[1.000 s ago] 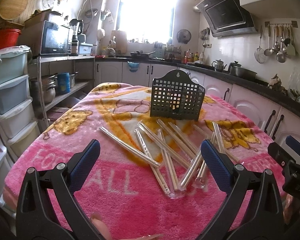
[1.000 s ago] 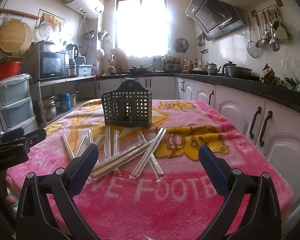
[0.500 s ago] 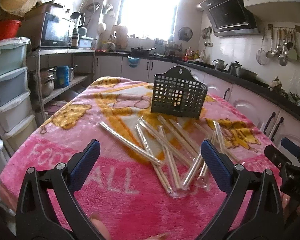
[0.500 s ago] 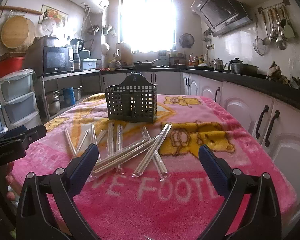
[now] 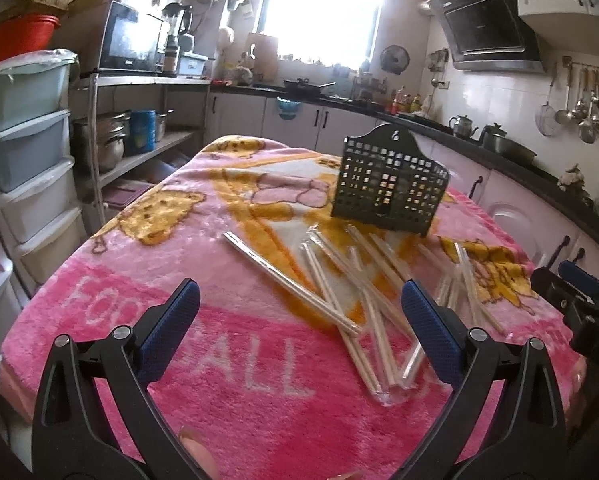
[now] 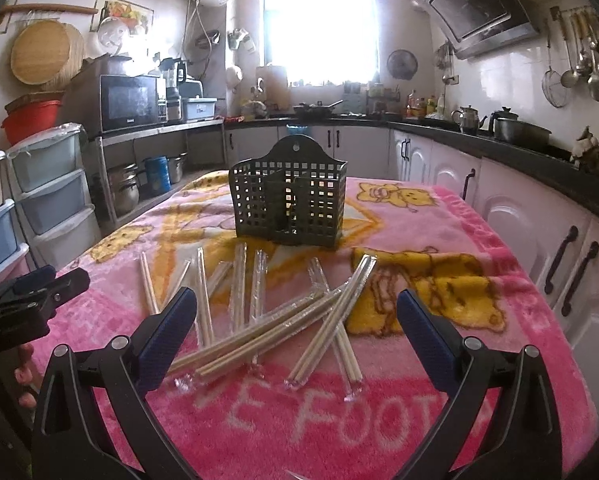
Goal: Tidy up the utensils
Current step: 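Move the left tool toward one wooden chopstick while the right tool approaches another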
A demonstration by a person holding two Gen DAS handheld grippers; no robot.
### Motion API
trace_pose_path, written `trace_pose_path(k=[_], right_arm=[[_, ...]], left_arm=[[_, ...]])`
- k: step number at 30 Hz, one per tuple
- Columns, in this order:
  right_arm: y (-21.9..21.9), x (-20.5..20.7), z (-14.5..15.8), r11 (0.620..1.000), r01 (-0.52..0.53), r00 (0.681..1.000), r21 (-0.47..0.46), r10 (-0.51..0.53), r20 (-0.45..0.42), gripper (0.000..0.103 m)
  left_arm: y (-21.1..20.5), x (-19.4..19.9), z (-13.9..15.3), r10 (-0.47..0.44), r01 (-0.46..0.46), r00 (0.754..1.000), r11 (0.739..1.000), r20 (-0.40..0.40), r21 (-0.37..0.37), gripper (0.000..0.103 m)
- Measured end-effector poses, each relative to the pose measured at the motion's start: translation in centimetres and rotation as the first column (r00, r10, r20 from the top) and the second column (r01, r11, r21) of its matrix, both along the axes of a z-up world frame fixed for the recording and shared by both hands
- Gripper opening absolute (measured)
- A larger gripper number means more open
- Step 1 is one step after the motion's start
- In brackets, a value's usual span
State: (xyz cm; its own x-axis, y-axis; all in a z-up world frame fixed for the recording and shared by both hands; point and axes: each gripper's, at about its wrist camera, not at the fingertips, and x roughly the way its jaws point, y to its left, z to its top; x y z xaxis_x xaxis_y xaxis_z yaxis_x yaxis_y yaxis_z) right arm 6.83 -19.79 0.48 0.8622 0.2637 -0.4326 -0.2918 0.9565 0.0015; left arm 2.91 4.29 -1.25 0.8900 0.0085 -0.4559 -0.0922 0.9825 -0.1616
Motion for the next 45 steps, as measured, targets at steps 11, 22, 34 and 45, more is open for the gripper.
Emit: trace_pose_path(k=[11, 22, 34, 45], right_arm=[[2.4, 4.3, -0.1, 0.996, -0.092, 0.991, 0.009, 0.093, -0.093, 0.097], [4.4, 10.3, -0.1, 0.988, -0.153, 0.971, 0.011, 0.152, -0.182, 0.078], [5.7, 17.5, -3.1, 0.985, -0.171, 0.919, 0.014, 0.164, -0.358, 0.043], [7.7, 20.5, -5.4, 0.977, -0.209, 0.885, -0.047, 0.168, -0.434, 0.028]], left_arm=[[2.6, 3.7, 0.1, 0.030, -0.033, 0.996, 0.999, -0.090, -0.033, 0.092], [5.2, 8.7, -1.7, 0.038, -0.064, 0.972, 0.992, -0.232, -0.105, 0.092], [7.7, 13.5, -3.5, 0.019, -0.094, 0.938, 0.975, -0.346, -0.202, 0.075], [8.1, 16.2, -4.9, 0.001, -0.112, 0.911, 0.963, -0.412, -0.246, 0.058]])
